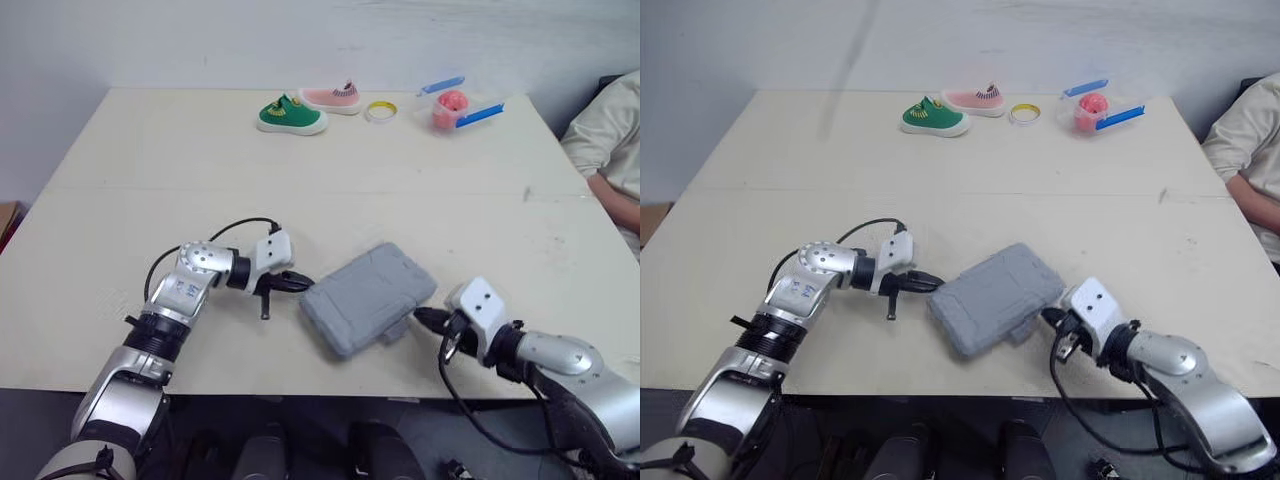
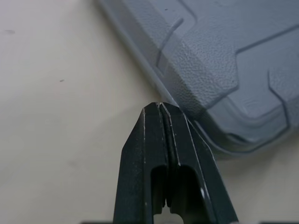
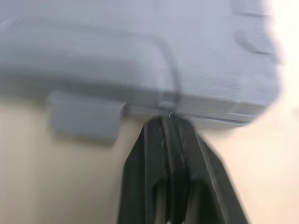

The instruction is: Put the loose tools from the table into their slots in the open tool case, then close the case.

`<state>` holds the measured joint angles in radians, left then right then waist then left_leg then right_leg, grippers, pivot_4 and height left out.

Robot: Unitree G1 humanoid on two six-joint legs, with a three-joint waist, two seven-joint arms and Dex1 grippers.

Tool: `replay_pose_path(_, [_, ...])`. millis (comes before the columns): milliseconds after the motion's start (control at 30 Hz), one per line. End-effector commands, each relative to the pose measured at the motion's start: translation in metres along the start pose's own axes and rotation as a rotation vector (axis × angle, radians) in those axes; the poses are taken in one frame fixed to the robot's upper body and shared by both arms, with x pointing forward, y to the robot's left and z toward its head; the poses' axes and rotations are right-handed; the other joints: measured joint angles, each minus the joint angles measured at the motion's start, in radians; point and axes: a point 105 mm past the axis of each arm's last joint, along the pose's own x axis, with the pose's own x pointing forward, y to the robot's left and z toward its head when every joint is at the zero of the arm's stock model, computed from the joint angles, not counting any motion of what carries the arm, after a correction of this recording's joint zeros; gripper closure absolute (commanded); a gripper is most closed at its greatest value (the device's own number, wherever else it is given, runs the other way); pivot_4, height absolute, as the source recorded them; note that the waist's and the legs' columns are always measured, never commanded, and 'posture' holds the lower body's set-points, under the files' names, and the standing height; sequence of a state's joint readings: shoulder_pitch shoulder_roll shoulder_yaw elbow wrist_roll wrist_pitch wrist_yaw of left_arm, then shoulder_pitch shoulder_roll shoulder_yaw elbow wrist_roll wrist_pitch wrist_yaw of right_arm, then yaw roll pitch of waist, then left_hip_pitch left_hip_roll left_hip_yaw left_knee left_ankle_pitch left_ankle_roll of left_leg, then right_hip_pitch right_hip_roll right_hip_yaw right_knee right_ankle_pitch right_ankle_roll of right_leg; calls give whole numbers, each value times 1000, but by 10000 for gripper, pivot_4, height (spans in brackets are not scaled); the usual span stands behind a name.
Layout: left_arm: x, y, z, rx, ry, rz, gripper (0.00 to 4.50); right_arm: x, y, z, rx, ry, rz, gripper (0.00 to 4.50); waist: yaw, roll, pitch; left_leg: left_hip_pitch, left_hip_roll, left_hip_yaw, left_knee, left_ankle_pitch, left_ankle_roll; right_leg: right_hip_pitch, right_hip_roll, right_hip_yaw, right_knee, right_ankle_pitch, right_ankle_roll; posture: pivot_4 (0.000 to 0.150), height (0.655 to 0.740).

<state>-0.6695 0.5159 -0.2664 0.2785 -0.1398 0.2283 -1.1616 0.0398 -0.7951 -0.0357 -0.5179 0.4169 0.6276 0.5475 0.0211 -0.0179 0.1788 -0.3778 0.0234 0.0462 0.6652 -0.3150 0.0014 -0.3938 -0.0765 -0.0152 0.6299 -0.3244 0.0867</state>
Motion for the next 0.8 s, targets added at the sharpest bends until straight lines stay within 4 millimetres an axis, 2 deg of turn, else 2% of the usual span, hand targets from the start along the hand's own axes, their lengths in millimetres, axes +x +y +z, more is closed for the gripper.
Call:
replay_pose_path(33, [-19,1,21,76,-19,4,45000,-13,4,14,-15,-51,44,44486,1,0,0,0,0,0,0,0,0,0,0,0,0,0,0,1500,7400])
replay_pose_path(67, [-23,1,28,74,-33,6,45000,-17,9,18,5,-65,80,44486,0,0,0,0,0,0,0,0,0,0,0,0,0,0,0,1500,7400])
replay_pose_path(133, [-29,3,54,63,-98,8,45000,-26,21,26,38,-75,142,44486,0,0,0,0,0,0,-1,0,0,0,0,0,0,0,0,1500,7400])
replay_pose_path(200, [-22,4,71,66,-129,-7,45000,-27,29,25,49,-54,170,44486,2,0,0,0,0,0,0,0,1,1,0,0,1,0,0,1500,7400])
replay_pose_path(267, [-4,0,79,65,-138,-47,45000,-24,34,19,50,-26,182,44486,5,0,0,0,-1,-2,1,-1,1,2,-1,-1,1,0,0,1500,7400])
replay_pose_path(400, [28,-4,69,98,-80,-96,45000,-16,35,10,64,10,177,44486,-1,0,0,0,-3,-2,0,-1,3,2,-1,0,0,0,1,1500,7400])
replay_pose_path(500, [57,-9,37,92,77,-136,45000,-9,36,5,73,19,175,44486,-4,0,0,1,-3,0,1,-1,3,1,1,1,0,0,1,1500,7400])
replay_pose_path(567, [65,-13,17,196,174,-163,45000,-6,37,5,75,19,175,44486,-2,-1,-1,1,-4,0,0,0,4,0,4,2,1,0,1,1500,7400])
replay_pose_path(600, [68,-15,13,193,186,-172,45000,-5,37,5,76,17,175,44486,-1,0,-2,2,-3,0,0,0,3,1,4,2,0,0,1,1500,7400])
replay_pose_path(800, [72,-17,5,246,231,-193,45000,8,36,2,108,13,144,44486,-1,-1,-9,6,-3,0,0,0,4,5,-1,3,0,0,1,1500,7400])
